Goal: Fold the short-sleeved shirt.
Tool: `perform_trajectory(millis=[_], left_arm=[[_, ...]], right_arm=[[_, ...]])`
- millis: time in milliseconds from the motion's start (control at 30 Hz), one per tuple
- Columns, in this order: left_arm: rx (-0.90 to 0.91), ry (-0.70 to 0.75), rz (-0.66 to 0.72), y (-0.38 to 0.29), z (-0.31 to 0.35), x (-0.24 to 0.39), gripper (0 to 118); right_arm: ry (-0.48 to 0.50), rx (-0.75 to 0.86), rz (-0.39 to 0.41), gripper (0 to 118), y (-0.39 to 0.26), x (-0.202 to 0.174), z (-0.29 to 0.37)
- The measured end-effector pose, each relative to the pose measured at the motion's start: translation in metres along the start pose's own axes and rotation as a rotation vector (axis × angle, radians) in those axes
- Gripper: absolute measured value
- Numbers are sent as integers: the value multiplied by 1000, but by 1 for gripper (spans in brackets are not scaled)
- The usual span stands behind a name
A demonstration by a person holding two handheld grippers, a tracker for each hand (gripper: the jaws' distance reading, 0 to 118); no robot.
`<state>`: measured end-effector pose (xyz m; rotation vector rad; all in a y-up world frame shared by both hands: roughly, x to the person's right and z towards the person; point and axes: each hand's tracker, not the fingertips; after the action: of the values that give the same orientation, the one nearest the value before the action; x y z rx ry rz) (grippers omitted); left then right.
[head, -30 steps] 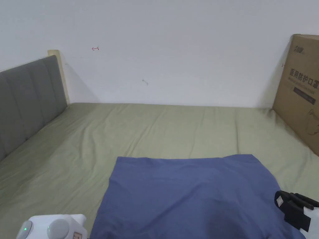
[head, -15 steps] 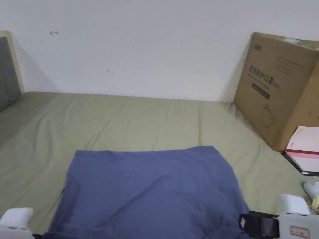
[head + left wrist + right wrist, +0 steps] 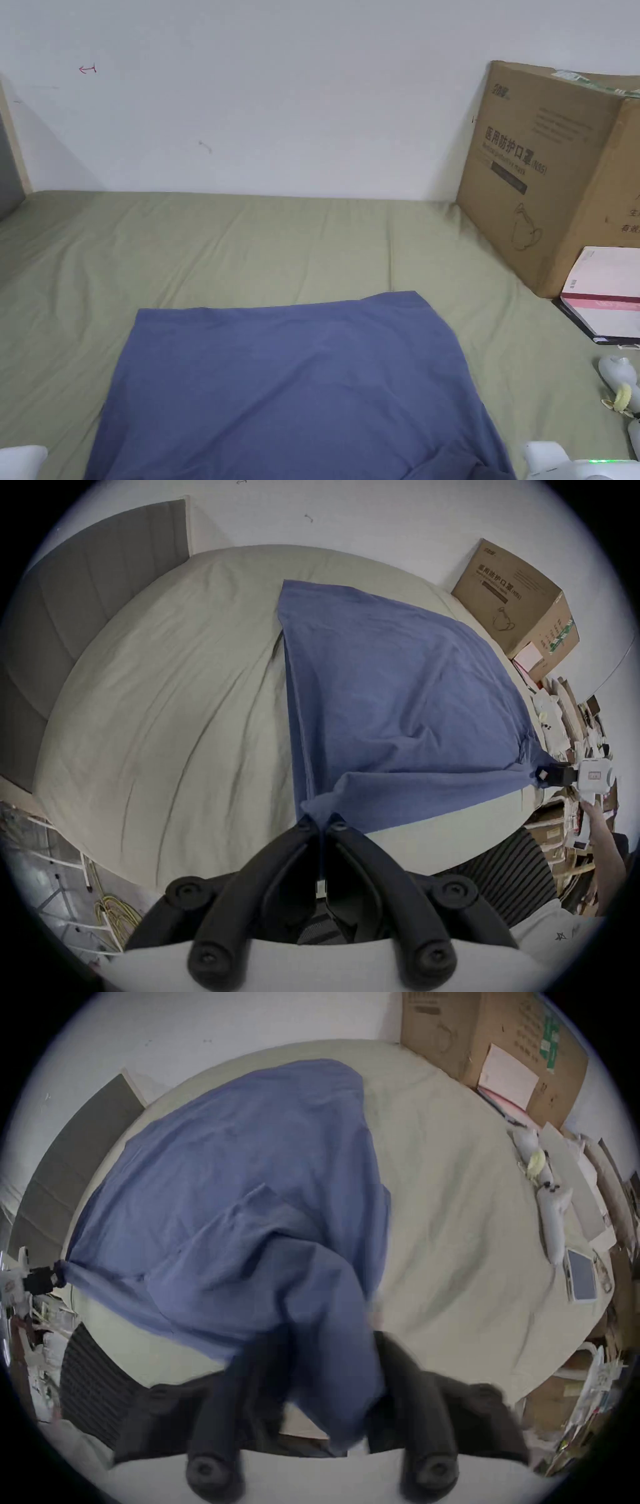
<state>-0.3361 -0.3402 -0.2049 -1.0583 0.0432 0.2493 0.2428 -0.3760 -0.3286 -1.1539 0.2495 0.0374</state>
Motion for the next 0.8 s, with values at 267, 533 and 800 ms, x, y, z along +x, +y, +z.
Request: perform_trajectory(millis=[267,533,800], left_arm=[[20,-70,74,-6,14,-4,2],[43,-105,104,-25,43,-12,2],[178,-163,137,-1,77,-12,2]], right_arm=[[86,63,-7,10,-12,3,35],[143,124,-101,10,-44,11,76],[142,302,-94,10,-31,1,119]])
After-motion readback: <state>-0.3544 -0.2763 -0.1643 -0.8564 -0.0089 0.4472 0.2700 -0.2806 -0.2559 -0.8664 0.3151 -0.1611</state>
